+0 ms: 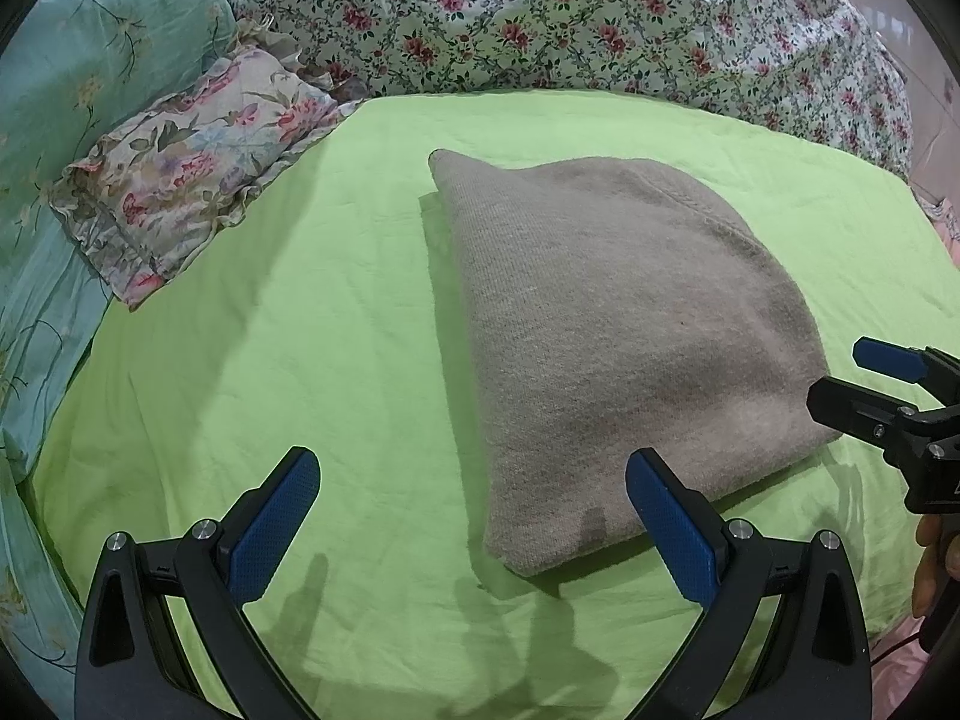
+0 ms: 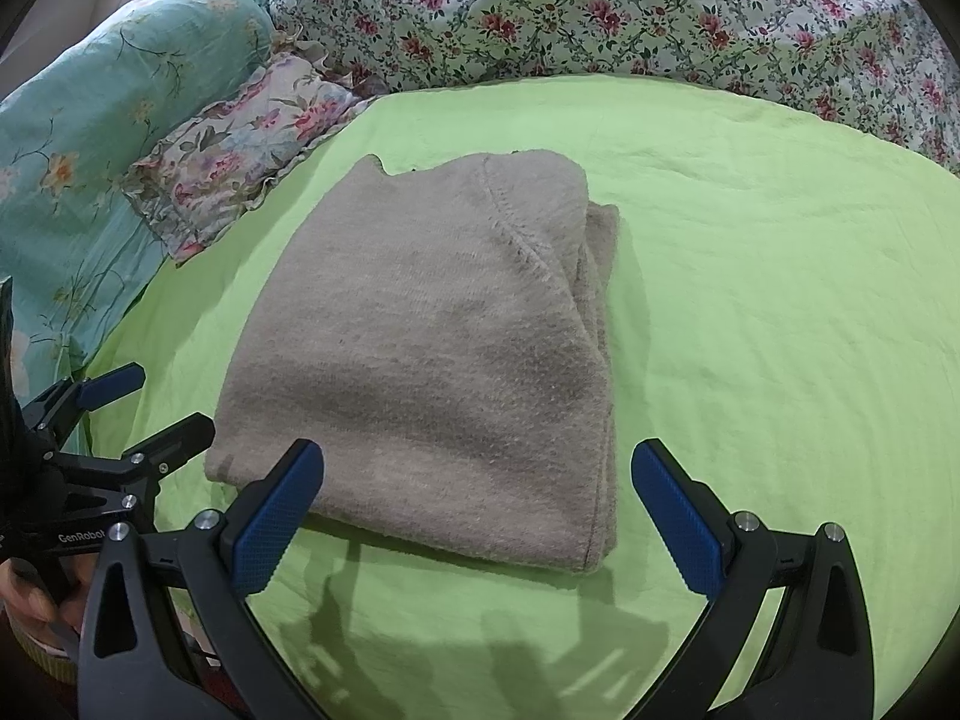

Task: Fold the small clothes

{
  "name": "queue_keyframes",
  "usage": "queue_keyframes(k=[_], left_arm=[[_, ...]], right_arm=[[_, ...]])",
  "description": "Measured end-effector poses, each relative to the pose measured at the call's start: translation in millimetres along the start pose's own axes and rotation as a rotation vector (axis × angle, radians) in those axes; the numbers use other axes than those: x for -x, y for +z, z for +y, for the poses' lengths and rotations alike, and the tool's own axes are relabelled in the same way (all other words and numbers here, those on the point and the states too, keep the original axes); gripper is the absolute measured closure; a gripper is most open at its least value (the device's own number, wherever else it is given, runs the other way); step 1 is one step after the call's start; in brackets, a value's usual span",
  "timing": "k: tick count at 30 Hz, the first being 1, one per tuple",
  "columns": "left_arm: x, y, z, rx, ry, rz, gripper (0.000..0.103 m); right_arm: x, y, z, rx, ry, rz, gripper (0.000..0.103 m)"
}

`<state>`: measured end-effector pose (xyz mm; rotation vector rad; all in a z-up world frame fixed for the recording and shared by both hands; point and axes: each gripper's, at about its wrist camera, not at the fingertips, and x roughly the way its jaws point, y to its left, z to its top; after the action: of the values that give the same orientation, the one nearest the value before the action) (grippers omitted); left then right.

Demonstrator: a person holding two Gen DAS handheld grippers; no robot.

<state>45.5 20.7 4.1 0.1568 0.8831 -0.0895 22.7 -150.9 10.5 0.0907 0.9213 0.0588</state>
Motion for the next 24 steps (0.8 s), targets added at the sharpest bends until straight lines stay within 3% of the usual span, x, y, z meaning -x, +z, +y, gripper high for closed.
queue_keyframes(k=[24], left_arm=[[0.6, 0.2, -2.6, 0.008, 0.0, 0.0, 0.001]], right_arm=[[-1.9, -2.8, 6.7, -0.004, -0.004, 0.005, 0.001]])
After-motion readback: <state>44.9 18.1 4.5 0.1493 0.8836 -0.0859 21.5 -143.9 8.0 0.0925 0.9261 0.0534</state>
